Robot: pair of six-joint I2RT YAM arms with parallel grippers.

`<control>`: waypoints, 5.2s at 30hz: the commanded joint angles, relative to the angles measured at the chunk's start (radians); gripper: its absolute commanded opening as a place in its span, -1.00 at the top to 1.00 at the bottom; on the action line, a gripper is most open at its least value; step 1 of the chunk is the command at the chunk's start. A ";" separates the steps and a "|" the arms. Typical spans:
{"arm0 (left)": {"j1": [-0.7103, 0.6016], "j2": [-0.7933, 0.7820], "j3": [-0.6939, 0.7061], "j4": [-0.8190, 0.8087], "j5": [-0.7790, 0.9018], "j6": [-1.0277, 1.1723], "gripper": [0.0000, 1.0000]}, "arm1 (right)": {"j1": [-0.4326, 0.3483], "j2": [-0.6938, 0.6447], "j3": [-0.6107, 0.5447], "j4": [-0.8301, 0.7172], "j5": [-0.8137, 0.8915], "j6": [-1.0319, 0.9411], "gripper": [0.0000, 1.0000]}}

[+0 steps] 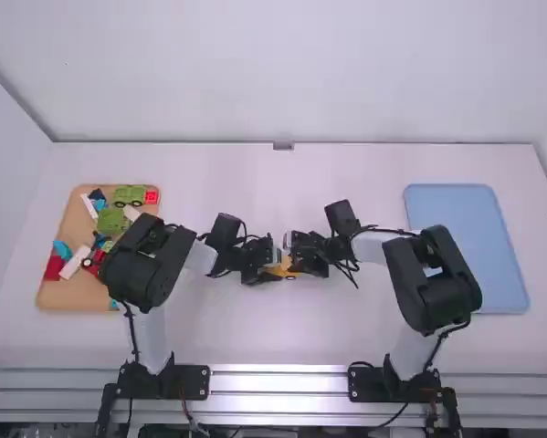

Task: Assemble lego blocks to make yellow taxi

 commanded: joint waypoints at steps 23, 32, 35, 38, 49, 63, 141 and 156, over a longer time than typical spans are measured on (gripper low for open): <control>-0.006 0.022 -0.026 -0.023 -0.014 0.003 0.09 | -0.001 0.026 -0.003 0.008 0.091 0.016 -0.13; -0.006 0.022 -0.027 -0.022 -0.015 0.004 0.13 | -0.002 -0.013 -0.005 0.019 -0.024 -0.035 -0.15; -0.006 0.022 -0.027 -0.023 -0.014 0.004 0.13 | -0.001 -0.013 -0.005 0.023 -0.052 -0.044 -0.15; -0.005 0.022 -0.028 -0.022 -0.015 0.004 0.13 | 0.000 -0.013 -0.005 0.021 -0.058 -0.044 -0.12; -0.006 0.022 -0.026 -0.023 -0.014 0.004 0.13 | 0.000 -0.013 -0.005 0.003 -0.054 -0.047 0.35; 0.000 0.022 -0.028 -0.023 -0.014 0.004 0.14 | -0.007 -0.014 0.055 -0.094 -0.063 0.065 0.37; -0.007 0.022 -0.029 -0.048 -0.014 0.004 0.21 | 0.005 -0.039 -0.011 -0.032 -0.030 0.066 0.34; -0.008 0.022 -0.029 -0.048 -0.014 0.004 0.19 | 0.004 -0.039 -0.011 0.006 -0.056 0.068 -0.13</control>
